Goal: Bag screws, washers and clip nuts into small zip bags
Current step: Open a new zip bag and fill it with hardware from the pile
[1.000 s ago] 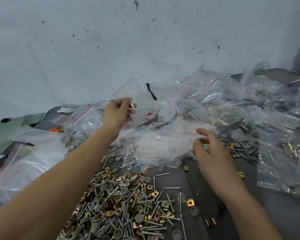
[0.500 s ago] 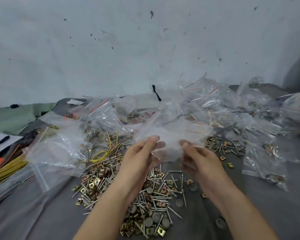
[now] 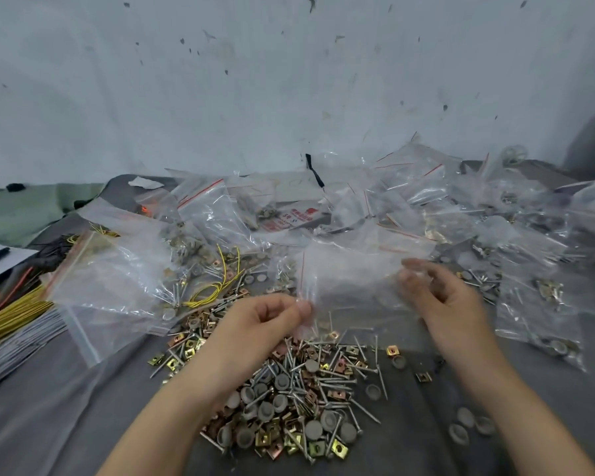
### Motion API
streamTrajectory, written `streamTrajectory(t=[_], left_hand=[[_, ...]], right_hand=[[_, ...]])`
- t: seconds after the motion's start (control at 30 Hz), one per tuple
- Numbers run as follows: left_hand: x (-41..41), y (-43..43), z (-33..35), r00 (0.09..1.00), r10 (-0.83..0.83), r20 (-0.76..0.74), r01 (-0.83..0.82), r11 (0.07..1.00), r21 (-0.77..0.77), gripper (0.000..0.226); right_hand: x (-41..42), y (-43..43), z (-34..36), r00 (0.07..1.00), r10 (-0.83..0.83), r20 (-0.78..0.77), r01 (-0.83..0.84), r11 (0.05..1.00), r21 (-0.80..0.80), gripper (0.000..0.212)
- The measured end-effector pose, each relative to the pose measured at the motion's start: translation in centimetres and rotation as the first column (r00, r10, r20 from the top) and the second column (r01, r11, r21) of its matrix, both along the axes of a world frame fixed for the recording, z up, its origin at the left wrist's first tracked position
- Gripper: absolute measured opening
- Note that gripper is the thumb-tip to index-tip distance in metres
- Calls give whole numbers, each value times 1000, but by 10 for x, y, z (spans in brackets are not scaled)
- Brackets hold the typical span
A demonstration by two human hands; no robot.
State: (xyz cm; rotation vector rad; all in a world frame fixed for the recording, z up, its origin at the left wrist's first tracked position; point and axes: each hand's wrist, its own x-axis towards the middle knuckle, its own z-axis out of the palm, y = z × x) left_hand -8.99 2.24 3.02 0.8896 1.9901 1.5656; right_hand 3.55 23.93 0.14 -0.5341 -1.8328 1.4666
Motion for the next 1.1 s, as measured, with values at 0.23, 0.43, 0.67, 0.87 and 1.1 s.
streamTrajectory(t=[0.23,0.43,0.67,0.87,1.1], left_hand=[[10,23,4,995,95,31,-98,986,133,13],[26,45,4,974,191,-122,-164,965,206,17],[37,49,0,964,157,-214,-116,974,194,14],[33,46,0,846,372,-382,-280,920,275,19],[25,36,-14,682,300,-667,-242,953,182,26]], right_hand=[[0,-17,1,961,-272,-55,277,926,257,28],[-13,-60,9,1000,20,8,-21,961,276,36],[-13,-58,9,997,-61,-41,69,965,252,15],[-7,-63,10,980,-192,49,162,919,359,26],[-2,-71,9,973,-228,25,149,709,690,20]])
